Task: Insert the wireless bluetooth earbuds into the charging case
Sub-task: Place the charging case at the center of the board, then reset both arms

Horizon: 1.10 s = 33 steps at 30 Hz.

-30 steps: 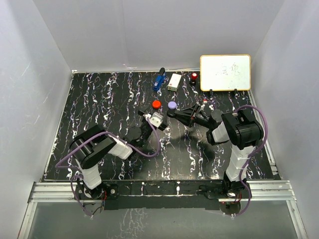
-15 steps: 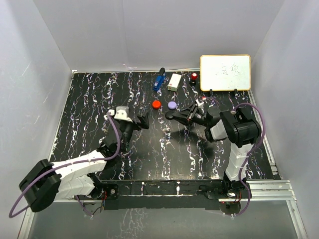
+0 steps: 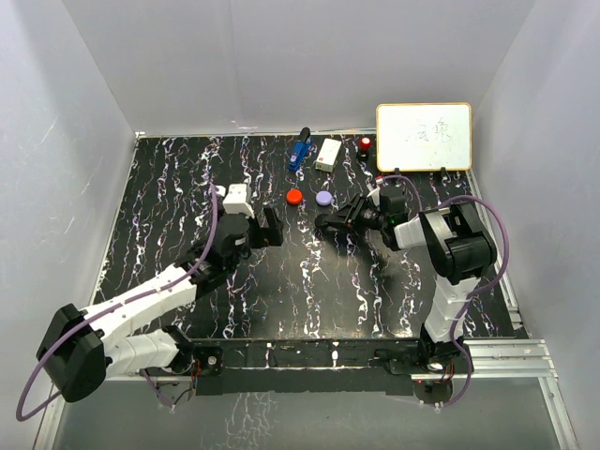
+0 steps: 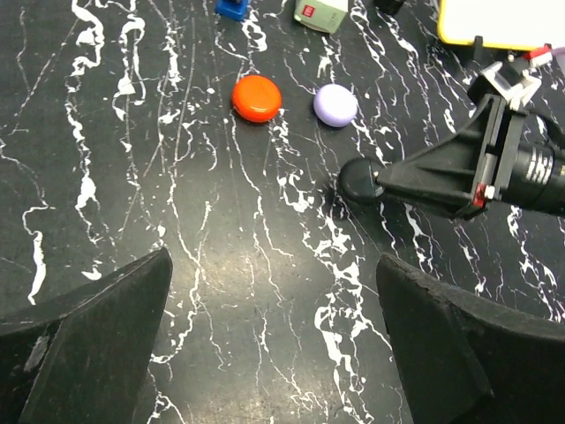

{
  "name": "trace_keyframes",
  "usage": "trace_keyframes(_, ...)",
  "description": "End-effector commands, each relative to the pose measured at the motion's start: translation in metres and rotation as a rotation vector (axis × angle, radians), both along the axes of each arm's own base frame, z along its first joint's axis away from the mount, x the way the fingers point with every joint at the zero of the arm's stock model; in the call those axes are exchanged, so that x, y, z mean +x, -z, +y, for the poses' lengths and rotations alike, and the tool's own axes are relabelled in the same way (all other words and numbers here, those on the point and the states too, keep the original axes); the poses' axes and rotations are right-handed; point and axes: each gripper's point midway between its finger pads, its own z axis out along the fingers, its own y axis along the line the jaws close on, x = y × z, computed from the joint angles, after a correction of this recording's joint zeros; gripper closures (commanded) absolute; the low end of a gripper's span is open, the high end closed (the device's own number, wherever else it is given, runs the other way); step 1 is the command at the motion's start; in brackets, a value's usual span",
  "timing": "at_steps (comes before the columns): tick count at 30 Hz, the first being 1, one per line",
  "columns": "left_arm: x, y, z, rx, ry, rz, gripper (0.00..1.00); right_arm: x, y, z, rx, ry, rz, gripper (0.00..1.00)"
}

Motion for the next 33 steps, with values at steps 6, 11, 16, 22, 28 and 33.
trace_keyframes(6, 0.010, -0.014, 0.030, -0.075, -0.007, 0.127, 0.02, 0.010, 0.017, 0.005, -0.119, -0.005, -0.033, 1.00)
trace_keyframes(11, 0.017, -0.011, 0.035, -0.058, -0.037, 0.173, 0.02, 0.016, 0.022, 0.007, -0.146, -0.003, -0.030, 0.84)
trace_keyframes(16, 0.015, -0.026, 0.044, -0.096, -0.073, 0.110, 0.02, 0.013, 0.021, 0.002, -0.163, 0.022, -0.027, 0.39)
trace_keyframes(22, 0.013, -0.031, 0.053, -0.072, -0.096, 0.098, 0.02, -0.002, 0.012, -0.016, -0.189, 0.092, -0.043, 0.03)
trace_keyframes(28, 0.013, -0.023, 0.057, -0.060, -0.124, 0.110, 0.01, -0.008, -0.009, -0.079, -0.329, 0.367, -0.056, 0.02)
trace_keyframes(33, 0.013, -0.020, 0.063, -0.049, -0.151, 0.111, 0.01, -0.008, -0.050, -0.132, -0.478, 0.603, -0.154, 0.02)
